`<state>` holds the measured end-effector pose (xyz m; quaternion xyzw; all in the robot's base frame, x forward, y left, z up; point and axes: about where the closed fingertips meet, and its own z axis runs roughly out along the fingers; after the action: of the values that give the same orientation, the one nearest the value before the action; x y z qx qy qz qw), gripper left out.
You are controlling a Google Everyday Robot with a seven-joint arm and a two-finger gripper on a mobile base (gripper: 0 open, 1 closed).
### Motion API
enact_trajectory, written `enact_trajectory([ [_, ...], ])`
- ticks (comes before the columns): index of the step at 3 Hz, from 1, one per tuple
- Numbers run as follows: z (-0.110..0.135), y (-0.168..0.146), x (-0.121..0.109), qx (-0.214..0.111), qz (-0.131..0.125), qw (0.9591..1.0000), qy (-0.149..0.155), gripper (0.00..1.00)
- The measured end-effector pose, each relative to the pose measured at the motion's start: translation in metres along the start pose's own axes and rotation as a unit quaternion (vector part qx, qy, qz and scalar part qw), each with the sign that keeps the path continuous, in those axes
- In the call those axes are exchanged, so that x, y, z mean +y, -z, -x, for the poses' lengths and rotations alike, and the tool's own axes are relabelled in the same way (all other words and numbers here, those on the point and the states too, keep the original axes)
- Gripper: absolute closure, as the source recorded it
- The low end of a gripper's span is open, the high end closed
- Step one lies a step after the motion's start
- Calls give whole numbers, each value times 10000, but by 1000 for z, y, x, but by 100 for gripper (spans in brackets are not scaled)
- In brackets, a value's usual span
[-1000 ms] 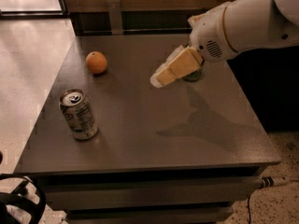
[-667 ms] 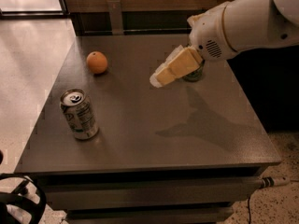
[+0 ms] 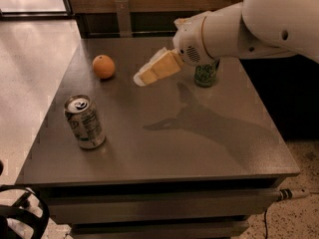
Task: Pick orange
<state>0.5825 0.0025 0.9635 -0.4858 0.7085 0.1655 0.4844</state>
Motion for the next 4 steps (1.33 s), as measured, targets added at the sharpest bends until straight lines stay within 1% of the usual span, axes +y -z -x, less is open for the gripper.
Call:
enact_trajectory([
  [1, 10, -43, 1, -468, 97, 9988, -70, 0],
  [2, 18, -85, 7, -786, 151, 9967, -105, 0],
  [3, 22, -120, 13, -741, 94, 9972, -60, 0],
  [4, 22, -152, 14, -663, 111, 9977, -131, 0],
])
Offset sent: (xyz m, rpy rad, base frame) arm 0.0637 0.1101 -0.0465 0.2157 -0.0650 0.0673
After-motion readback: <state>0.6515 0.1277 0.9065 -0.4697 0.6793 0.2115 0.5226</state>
